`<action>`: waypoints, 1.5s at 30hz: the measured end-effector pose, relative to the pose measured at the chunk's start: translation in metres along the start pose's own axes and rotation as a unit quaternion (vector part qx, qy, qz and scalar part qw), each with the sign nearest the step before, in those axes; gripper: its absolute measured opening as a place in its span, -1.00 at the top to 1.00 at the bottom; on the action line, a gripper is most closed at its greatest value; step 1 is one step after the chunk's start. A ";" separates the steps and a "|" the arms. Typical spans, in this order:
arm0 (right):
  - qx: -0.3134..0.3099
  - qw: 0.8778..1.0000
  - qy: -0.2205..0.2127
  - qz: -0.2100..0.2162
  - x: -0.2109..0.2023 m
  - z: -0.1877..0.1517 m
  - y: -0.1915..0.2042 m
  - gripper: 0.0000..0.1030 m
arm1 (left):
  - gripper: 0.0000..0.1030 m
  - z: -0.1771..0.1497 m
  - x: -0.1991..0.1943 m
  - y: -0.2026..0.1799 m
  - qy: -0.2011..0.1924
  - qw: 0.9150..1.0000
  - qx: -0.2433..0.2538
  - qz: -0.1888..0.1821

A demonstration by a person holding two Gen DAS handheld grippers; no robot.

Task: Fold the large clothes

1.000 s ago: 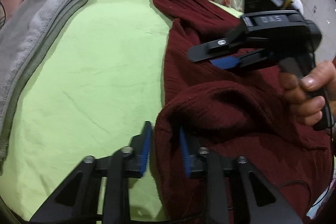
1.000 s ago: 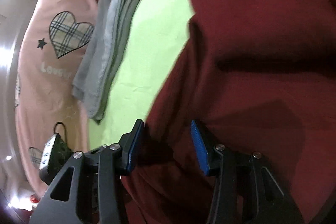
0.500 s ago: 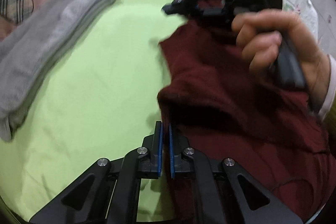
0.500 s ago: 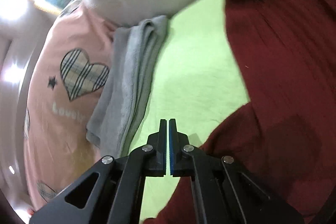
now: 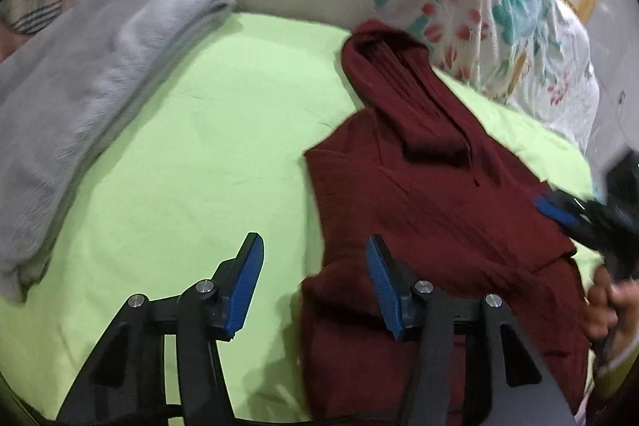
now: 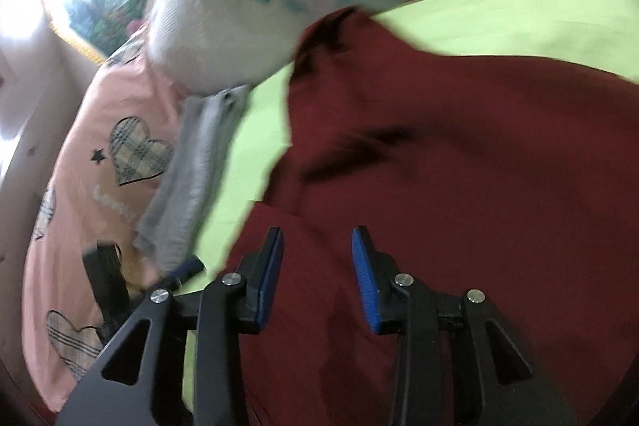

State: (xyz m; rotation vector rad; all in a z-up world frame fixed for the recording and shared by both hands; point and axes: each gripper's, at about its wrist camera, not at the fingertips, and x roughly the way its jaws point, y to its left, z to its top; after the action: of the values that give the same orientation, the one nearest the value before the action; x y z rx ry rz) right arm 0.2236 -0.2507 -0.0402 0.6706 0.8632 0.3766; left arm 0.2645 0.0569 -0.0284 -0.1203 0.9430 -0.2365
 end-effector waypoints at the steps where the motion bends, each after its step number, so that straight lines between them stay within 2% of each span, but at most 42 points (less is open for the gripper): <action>1: 0.008 1.000 -0.008 -0.024 -0.022 -0.012 -0.015 0.27 | -0.12 0.001 0.011 -0.004 0.020 1.000 0.006 0.010; 5: 0.036 0.995 -0.027 -0.090 -0.083 -0.050 -0.059 0.23 | -0.12 -0.022 0.042 -0.011 0.082 0.995 0.039 0.051; 8: 0.057 0.990 -0.030 -0.123 -0.119 -0.075 -0.083 0.13 | -0.13 -0.041 0.034 -0.007 0.067 0.995 0.053 0.045; 10: 0.066 0.989 -0.026 -0.126 -0.132 -0.089 -0.092 0.09 | -0.13 -0.041 0.027 0.000 0.070 0.996 0.033 0.034; 13: 0.070 0.990 -0.012 -0.123 -0.135 -0.104 -0.094 0.05 | -0.13 -0.030 0.018 0.009 0.056 0.998 0.001 0.025; 17: 0.062 0.991 0.004 -0.118 -0.124 -0.116 -0.088 -0.03 | -0.19 -0.005 0.017 0.002 0.043 0.999 -0.001 0.021; 20: 0.045 0.991 0.007 -0.125 -0.114 -0.121 -0.083 -0.04 | -0.19 0.010 0.024 -0.007 0.041 0.999 0.000 0.020; 21: 0.038 0.992 0.009 -0.123 -0.112 -0.120 -0.081 0.02 | -0.19 0.012 0.025 -0.010 0.041 0.999 0.001 0.020; 22: 0.032 0.992 0.015 -0.124 -0.109 -0.119 -0.079 0.53 | -0.19 0.014 0.028 -0.012 0.041 0.999 0.002 0.022; 23: 0.027 0.992 0.023 -0.121 -0.105 -0.117 -0.077 0.89 | -0.19 0.016 0.030 -0.015 0.042 0.999 0.003 0.023; 26: 0.008 0.993 0.023 -0.117 -0.104 -0.099 -0.070 0.93 | -0.19 0.011 0.049 -0.024 0.070 0.997 0.023 0.040; 28: -0.012 0.993 0.002 -0.117 -0.110 -0.078 -0.061 0.93 | -0.19 0.007 0.056 -0.029 0.078 0.995 0.039 0.053; 30: -0.027 0.994 -0.029 -0.106 -0.120 -0.051 -0.051 0.93 | -0.15 0.003 0.055 -0.032 0.068 0.995 0.045 0.056; 32: -0.045 0.991 -0.068 -0.101 -0.132 -0.020 -0.041 0.93 | 0.04 0.002 0.053 -0.032 0.060 0.996 0.036 0.057; 35: -0.072 0.985 -0.095 -0.125 -0.133 0.011 -0.036 0.93 | 0.10 -0.001 0.050 -0.027 0.047 0.997 0.002 0.065; 36: -0.069 0.985 -0.092 -0.133 -0.128 0.016 -0.042 0.93 | 0.10 -0.004 0.049 -0.026 0.043 0.997 -0.010 0.065; 38: -0.043 0.985 -0.057 -0.157 -0.106 0.023 -0.067 0.93 | 0.11 -0.009 0.048 -0.025 0.041 0.996 -0.027 0.072; 42: 0.007 0.982 0.011 -0.191 -0.067 0.011 -0.116 0.93 | 0.06 -0.013 0.045 -0.027 0.040 0.995 -0.022 0.083; 45: 0.028 0.984 0.009 -0.176 -0.063 0.006 -0.128 0.93 | -0.04 0.005 0.040 -0.022 0.037 0.996 -0.019 0.075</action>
State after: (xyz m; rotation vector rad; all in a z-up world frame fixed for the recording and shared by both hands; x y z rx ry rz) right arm 0.1956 -0.3824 -0.0879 0.5526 0.9925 0.0416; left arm 0.2885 0.0255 -0.0525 -0.0759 1.0264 -0.0841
